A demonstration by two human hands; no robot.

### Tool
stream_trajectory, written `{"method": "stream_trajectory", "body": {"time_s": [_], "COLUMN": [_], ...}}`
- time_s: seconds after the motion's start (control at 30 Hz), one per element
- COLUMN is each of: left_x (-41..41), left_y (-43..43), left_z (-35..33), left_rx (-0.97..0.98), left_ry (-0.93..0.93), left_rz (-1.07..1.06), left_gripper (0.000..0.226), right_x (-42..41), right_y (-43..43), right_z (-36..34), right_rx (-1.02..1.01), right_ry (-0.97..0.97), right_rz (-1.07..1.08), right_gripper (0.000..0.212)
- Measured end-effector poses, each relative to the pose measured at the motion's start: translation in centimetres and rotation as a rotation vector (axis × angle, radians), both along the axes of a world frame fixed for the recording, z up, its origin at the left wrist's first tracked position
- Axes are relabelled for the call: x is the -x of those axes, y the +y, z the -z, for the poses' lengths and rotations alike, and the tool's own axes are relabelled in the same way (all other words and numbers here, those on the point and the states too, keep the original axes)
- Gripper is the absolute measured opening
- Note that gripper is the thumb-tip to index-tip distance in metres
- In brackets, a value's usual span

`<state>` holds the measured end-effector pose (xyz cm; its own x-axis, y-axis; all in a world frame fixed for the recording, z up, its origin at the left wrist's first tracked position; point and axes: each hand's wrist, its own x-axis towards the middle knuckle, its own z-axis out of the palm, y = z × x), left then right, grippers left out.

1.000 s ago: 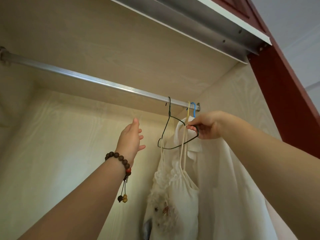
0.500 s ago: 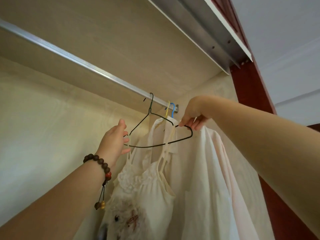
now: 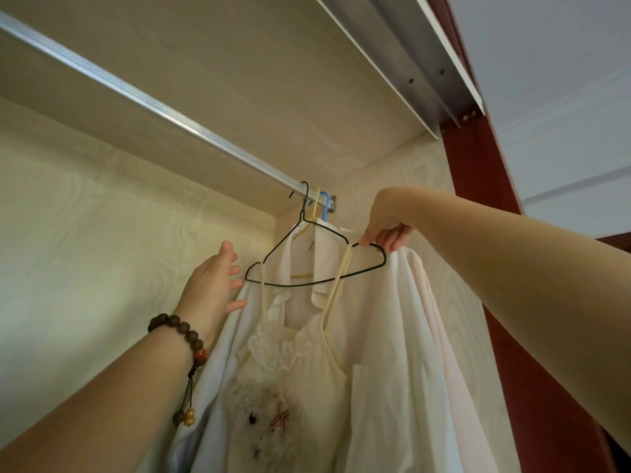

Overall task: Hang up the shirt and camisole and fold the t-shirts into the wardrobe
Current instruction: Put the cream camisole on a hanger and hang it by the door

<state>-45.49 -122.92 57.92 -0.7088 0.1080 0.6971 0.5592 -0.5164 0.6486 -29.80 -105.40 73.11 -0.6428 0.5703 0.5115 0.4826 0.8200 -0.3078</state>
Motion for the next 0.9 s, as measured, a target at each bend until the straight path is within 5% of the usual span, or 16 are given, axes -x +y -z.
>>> {"method": "stream_trajectory", "body": {"time_s": [0.13,0.27,0.67,0.9], "left_x": [-0.3,-0.8,-3.5,-5.1], "left_y": [0.0,0.0,-1.4,-2.5], "left_z": [0.0,-0.4,-0.5,3.6], "left_rx": [-0.003,-0.002,0.007,0.017], "left_ry": [0.003,0.02,0.133,0.143], "left_rz": [-0.001,-0.011,-0.093,-0.136], "left_gripper": [0.052,0.053,0.049,0.046], "right_x": [-0.8,-1.9,-0.9,2.7], "right_y": [-0.1,-0.1,-3.7,-7.0], "right_z": [0.2,0.2,5.3,13.7], "right_rx": [0.129,0.082,0.409,0.651], "right_ry": [-0.012,0.196,0.709,0.731], "right_rz": [-0.032,-0.082,-0.691,-0.767], "right_gripper": [0.04,0.037,0.053,0.055]}}
